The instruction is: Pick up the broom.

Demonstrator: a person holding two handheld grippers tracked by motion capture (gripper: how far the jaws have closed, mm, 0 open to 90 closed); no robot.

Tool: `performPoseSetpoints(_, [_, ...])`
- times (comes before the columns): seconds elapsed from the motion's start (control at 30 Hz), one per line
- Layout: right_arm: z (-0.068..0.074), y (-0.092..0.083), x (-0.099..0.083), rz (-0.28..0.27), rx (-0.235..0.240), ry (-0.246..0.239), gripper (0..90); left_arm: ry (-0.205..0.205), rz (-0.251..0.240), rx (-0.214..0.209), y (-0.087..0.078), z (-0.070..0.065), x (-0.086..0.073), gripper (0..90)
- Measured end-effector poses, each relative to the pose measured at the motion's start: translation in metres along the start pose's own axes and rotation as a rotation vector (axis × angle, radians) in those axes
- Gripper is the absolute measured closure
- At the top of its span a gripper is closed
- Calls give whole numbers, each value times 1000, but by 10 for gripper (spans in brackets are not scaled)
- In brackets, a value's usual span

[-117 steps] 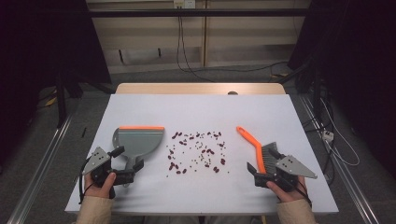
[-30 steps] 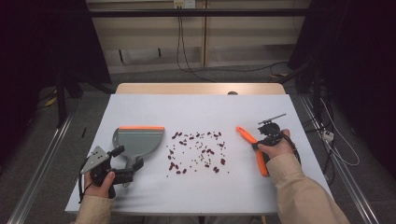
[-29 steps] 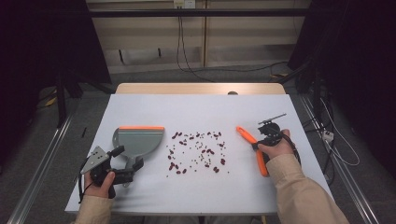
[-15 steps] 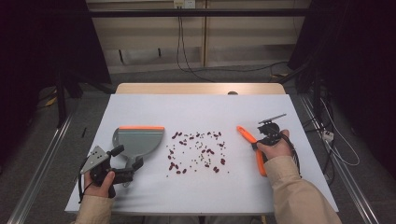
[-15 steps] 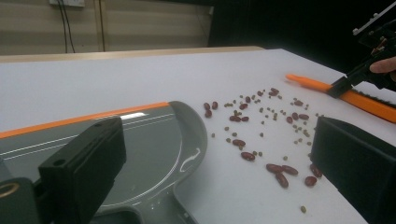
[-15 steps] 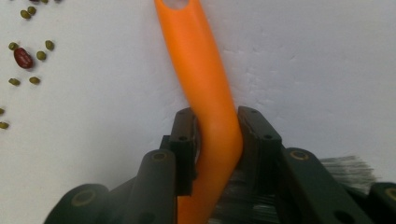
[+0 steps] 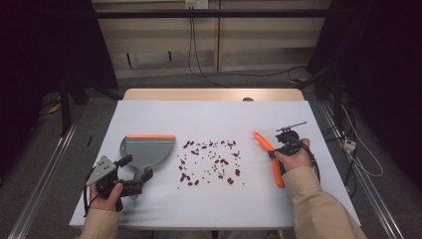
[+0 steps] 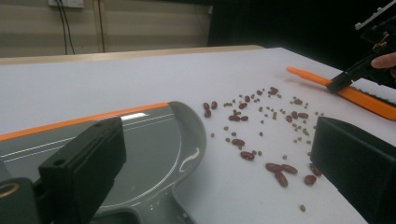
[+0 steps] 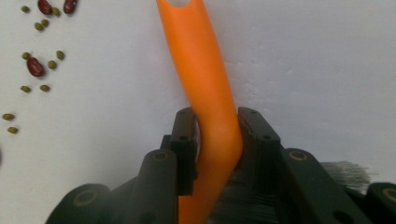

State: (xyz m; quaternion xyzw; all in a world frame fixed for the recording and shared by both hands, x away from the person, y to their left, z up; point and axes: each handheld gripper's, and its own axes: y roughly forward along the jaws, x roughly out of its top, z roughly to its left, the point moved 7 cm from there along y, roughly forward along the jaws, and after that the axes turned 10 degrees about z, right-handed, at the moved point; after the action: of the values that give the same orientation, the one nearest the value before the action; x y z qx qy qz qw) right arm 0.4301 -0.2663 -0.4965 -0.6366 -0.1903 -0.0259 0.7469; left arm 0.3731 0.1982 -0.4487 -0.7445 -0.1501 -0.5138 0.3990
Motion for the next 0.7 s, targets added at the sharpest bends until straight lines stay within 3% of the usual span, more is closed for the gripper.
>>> performPoseSetpoints(0.03, [0, -5, 2, -42, 23, 15, 700, 1, 0, 2, 0, 0, 0, 33])
performPoseSetpoints(0.2, [-2, -17, 6, -114, 49, 21, 704, -1, 1, 1, 1, -1, 0, 33])
performPoseSetpoints(0.27, [-3, -28, 9, -185, 82, 31, 706, 2, 0, 1, 0, -1, 1, 33])
performPoseSetpoints(0.5, [-2, -52, 14, -323, 157, 51, 711, 7, -9, 2, -1, -3, 6, 33])
performPoseSetpoints(0.7, [1, -67, 18, -407, 216, 59, 714, 19, -18, -7, -2, -9, 14, 33])
